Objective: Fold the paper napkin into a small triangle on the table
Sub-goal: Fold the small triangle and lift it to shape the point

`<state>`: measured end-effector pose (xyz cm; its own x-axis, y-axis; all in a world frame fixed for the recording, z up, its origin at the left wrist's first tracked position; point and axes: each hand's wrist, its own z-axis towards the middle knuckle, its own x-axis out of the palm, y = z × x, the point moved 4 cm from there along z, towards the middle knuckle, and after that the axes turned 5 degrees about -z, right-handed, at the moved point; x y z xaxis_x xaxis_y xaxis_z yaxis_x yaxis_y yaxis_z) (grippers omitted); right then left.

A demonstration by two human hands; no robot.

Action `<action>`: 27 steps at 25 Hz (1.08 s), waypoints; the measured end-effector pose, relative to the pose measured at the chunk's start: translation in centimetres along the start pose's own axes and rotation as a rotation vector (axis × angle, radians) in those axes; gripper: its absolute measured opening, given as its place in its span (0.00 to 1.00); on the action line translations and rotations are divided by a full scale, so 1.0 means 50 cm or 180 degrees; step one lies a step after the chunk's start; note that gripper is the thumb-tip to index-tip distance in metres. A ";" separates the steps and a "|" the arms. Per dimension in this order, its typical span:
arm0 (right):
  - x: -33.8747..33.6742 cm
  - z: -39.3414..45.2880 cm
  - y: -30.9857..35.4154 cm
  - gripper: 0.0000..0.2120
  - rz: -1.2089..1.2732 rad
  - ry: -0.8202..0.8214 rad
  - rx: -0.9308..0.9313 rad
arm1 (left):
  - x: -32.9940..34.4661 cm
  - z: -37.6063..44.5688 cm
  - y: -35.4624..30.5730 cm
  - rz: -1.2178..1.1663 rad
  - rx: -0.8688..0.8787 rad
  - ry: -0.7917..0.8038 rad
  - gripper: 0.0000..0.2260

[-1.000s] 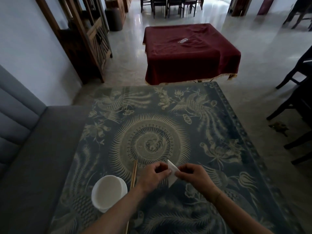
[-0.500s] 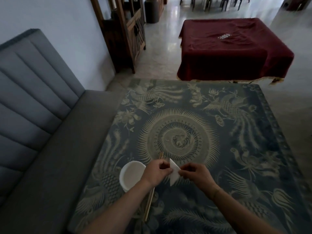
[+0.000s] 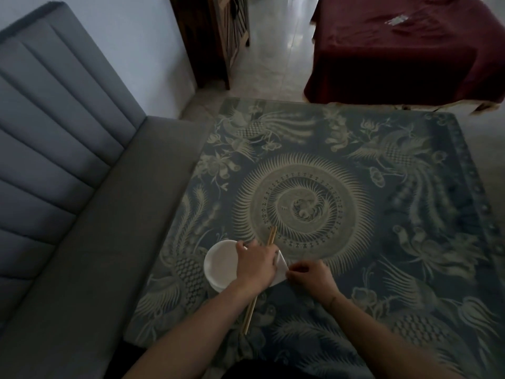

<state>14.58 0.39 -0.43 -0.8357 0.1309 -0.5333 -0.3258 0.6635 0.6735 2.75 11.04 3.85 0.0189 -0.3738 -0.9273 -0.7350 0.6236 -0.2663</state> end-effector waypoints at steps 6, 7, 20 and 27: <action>0.033 0.006 -0.017 0.09 -0.0111 0.0133 0.0171 | 0.029 0.011 0.004 0.0516 0.0297 0.0469 0.25; 0.038 0.006 -0.016 0.09 -0.0165 0.0134 0.0156 | 0.030 0.012 0.003 0.0604 0.0334 0.0495 0.25; 0.055 0.000 0.006 0.06 -0.1193 -0.0154 -0.0055 | 0.037 0.009 -0.005 0.0944 0.0384 0.0542 0.15; 0.045 -0.014 0.010 0.10 -0.1285 -0.0250 -0.0024 | 0.039 0.003 -0.001 0.0884 0.0526 0.0280 0.19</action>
<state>12.25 0.47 -0.93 -0.6039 -0.0827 -0.7928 -0.6241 0.6677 0.4058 2.93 10.37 2.00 -0.2305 -0.2273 -0.9461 -0.5840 0.8101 -0.0523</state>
